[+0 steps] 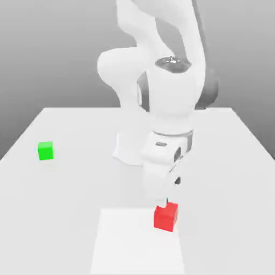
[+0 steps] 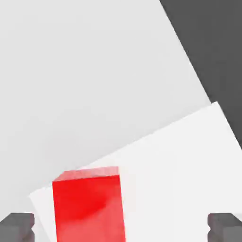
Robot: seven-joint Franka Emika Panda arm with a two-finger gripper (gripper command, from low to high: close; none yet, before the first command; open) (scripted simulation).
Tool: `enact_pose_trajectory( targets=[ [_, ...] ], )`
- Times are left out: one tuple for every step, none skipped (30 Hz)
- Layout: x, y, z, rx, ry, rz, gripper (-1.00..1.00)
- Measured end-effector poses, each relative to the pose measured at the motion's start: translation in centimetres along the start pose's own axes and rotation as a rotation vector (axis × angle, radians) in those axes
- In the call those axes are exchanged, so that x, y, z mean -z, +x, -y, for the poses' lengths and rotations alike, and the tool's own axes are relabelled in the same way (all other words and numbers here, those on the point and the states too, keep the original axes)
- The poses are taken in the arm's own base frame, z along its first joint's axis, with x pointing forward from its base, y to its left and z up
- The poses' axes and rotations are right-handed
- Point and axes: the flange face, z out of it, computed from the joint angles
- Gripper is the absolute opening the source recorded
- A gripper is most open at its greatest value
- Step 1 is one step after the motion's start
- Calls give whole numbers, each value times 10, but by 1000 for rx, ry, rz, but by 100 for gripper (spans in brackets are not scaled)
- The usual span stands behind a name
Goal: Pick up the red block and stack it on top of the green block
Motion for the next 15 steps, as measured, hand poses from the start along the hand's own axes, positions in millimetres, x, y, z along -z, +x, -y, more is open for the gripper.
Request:
enact_pose_trajectory(
  targets=[
    [-7, 0, 1, 7, -1, 3, 0],
    [-14, -1, 0, 9, -2, 4, 0],
    [-21, -1, 0, 10, -3, 5, 0],
    [-28, -1, -1, 10, -3, 5, 0],
    [-35, -1, -1, 10, -3, 5, 0],
    [-42, -2, -1, 9, -2, 6, 0],
    [-50, -3, -1, 9, -1, 7, 0],
    [-57, -4, 0, 8, 0, 8, -100],
    [-57, -4, 0, 8, 0, 8, -100],
    [-57, -4, 0, 8, 0, 9, -100],
    [-57, -4, 0, 8, 0, 9, -100],
    [-57, -4, 0, 7, 0, 10, -100],
    [-57, -4, 0, 7, 1, 11, -100],
    [-61, -5, 0, 7, 1, 11, -100],
    [-59, -4, 0, 7, 1, 10, -100]
  ],
)
